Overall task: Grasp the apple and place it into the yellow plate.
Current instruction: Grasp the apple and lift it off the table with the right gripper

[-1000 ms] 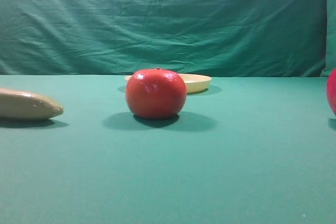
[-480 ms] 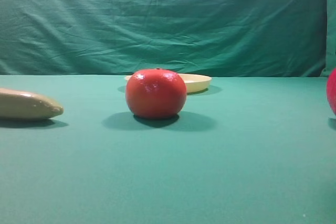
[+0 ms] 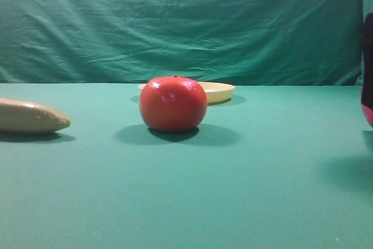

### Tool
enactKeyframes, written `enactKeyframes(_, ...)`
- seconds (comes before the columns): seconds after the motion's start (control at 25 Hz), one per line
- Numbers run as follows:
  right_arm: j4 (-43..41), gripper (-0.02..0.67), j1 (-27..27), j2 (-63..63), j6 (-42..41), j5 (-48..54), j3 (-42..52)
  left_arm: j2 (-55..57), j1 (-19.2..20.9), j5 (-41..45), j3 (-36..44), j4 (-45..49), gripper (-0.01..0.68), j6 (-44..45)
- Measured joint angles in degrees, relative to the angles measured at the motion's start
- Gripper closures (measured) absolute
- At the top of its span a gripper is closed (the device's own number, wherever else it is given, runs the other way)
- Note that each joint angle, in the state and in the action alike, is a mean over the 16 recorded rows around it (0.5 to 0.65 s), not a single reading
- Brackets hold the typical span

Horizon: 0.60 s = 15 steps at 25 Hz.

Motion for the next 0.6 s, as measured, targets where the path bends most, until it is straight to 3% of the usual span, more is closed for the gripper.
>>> enactKeyframes(0.28, 0.3, 0.15, 0.1, 1.0, 0.0, 0.8, -8.6, 0.0, 0.0, 0.0, 0.0, 0.0, 0.516, 0.0)
enactKeyframes(0.6, 0.8, 0.15, 2.4, 8.4, -1.3, 5.3, -28.4, 0.0, 0.0, 0.0, 0.0, 0.0, 0.516, 0.0)
